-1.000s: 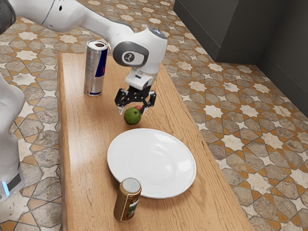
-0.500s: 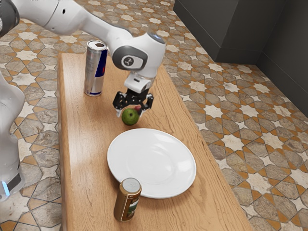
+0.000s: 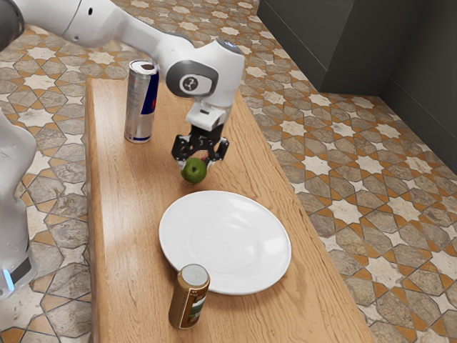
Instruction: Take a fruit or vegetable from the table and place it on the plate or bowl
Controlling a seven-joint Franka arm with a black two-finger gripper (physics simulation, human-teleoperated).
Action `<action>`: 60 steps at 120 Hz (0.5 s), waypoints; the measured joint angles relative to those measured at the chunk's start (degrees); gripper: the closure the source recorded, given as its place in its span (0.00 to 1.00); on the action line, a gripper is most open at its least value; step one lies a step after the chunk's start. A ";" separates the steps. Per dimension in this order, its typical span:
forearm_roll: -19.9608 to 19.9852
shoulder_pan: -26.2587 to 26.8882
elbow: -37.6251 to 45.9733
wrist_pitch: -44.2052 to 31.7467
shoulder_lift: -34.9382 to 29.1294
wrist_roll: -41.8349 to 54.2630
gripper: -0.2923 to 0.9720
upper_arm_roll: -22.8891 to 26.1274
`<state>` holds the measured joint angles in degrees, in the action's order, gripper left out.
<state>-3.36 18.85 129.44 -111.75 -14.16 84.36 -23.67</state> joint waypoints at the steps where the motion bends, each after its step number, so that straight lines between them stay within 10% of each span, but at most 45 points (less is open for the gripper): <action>1: 0.01 0.02 -0.13 0.04 -0.22 -0.02 0.63 0.03; 18: -0.02 0.43 -3.76 2.03 -4.31 -0.38 0.65 1.32; 36: -0.07 1.26 -6.20 6.35 -9.73 -1.79 0.65 13.25; 60: 0.15 15.50 -6.36 9.83 -10.99 -5.52 0.64 17.56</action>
<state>-3.21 34.35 123.08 -101.92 -25.15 78.85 -6.10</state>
